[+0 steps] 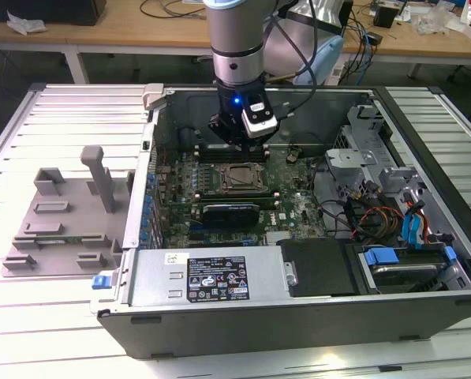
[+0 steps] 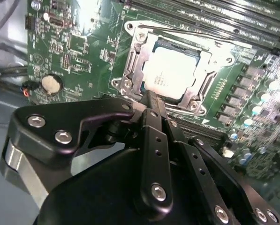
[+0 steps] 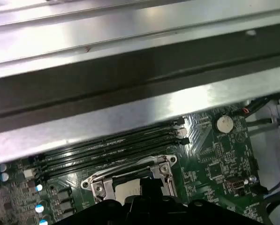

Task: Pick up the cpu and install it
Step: 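Install the first cpu locking lever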

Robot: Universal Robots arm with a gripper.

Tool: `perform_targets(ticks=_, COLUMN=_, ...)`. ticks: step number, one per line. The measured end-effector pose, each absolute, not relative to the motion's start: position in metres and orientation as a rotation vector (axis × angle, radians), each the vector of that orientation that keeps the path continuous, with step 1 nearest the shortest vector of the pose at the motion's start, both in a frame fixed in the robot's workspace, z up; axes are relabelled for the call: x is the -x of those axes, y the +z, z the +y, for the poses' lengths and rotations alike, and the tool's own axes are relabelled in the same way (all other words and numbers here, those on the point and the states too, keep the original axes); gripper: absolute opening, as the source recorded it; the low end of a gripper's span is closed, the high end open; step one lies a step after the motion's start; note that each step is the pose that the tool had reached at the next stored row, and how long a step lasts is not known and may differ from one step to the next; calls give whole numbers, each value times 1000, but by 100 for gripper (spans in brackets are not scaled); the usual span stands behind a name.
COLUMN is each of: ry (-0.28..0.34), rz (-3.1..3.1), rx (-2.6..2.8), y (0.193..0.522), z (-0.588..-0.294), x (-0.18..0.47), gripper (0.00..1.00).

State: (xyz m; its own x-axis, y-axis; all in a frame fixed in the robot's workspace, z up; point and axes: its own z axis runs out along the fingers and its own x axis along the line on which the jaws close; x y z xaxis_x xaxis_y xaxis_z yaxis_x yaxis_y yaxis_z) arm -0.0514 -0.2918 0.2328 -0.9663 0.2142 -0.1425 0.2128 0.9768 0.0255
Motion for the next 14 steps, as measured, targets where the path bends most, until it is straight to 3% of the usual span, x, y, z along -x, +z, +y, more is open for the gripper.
perform_targets(ticks=14, ry=1, rz=3090, rx=-65, y=230, z=-292, x=48, gripper=11)
